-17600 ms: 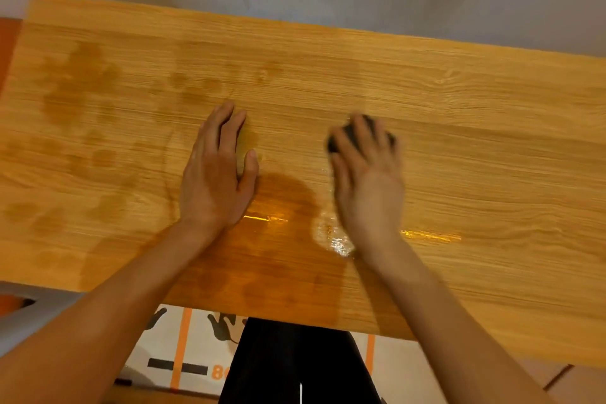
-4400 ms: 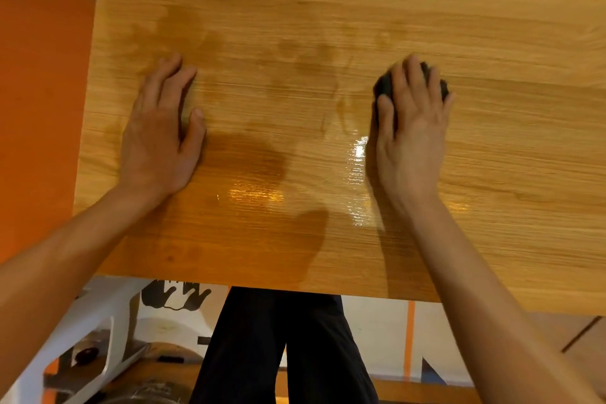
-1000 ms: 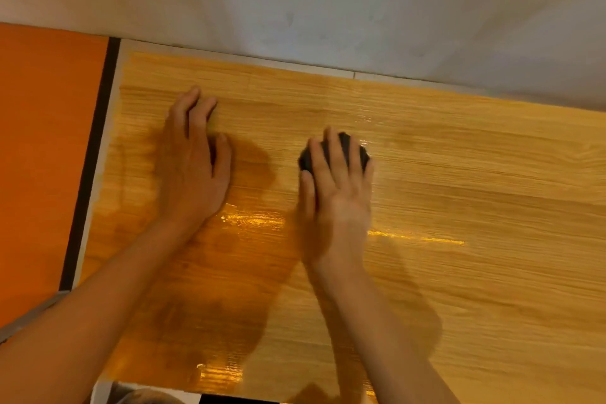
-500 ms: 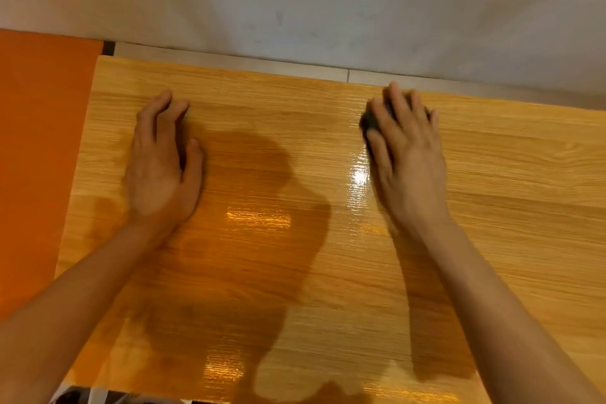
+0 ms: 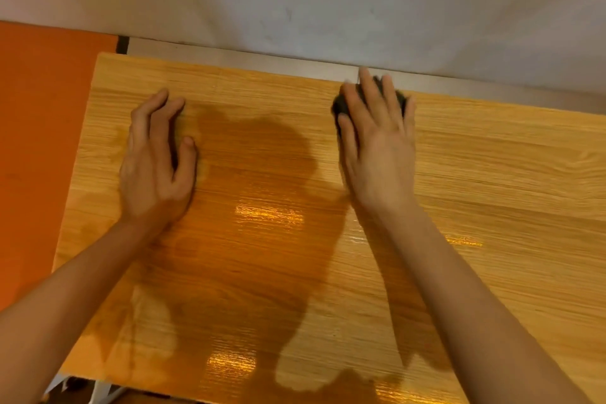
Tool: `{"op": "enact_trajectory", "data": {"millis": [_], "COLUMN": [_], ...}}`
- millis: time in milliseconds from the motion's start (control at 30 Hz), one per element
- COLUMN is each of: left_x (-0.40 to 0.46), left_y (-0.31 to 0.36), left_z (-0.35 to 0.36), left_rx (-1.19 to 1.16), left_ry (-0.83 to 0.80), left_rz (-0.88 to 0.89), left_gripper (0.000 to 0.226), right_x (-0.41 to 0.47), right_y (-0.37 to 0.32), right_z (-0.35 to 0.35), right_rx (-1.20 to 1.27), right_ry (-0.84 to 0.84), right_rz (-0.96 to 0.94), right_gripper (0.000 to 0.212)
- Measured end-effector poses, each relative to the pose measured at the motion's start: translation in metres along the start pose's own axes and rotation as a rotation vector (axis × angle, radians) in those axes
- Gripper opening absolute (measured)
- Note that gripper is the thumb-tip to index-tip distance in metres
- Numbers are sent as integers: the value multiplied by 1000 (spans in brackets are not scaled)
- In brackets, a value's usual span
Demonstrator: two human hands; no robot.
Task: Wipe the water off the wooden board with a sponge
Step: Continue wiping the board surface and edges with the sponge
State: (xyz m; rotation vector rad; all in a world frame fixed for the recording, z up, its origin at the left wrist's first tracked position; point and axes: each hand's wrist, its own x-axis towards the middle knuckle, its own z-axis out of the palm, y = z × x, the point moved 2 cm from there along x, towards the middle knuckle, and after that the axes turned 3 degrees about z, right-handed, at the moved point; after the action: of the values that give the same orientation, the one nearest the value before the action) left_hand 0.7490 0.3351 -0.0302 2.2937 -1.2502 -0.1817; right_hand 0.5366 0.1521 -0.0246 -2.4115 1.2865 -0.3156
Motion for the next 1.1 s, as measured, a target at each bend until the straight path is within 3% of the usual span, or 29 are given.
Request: {"op": "enact_trajectory", "data": {"millis": [100, 267, 500, 733, 967, 1100], "left_x": [0, 2, 3, 3, 2, 1], "left_y": [0, -3, -6, -4, -5, -3], "left_z": [0, 1, 2, 0, 1, 1], "left_rx": [-10, -4, 17, -25, 27, 29], "left_ry": [-15, 17, -30, -43, -15, -39], "left_rz": [-3, -3, -25, -41, 0, -33], "left_gripper": [47, 47, 49, 49, 47, 49], "right_x": [2, -90, 30, -82, 42, 12], "right_y": [-14, -29, -48, -56, -95, -102], "right_z": [13, 18, 33, 26, 54, 56], "right_rx": [34, -29, 0, 14, -11, 14], "right_ry": [53, -80, -17, -98, -40, -14], "right_rz": [69, -83, -41, -98, -84, -56], "right_gripper": [43, 53, 44, 54, 44, 45]}}
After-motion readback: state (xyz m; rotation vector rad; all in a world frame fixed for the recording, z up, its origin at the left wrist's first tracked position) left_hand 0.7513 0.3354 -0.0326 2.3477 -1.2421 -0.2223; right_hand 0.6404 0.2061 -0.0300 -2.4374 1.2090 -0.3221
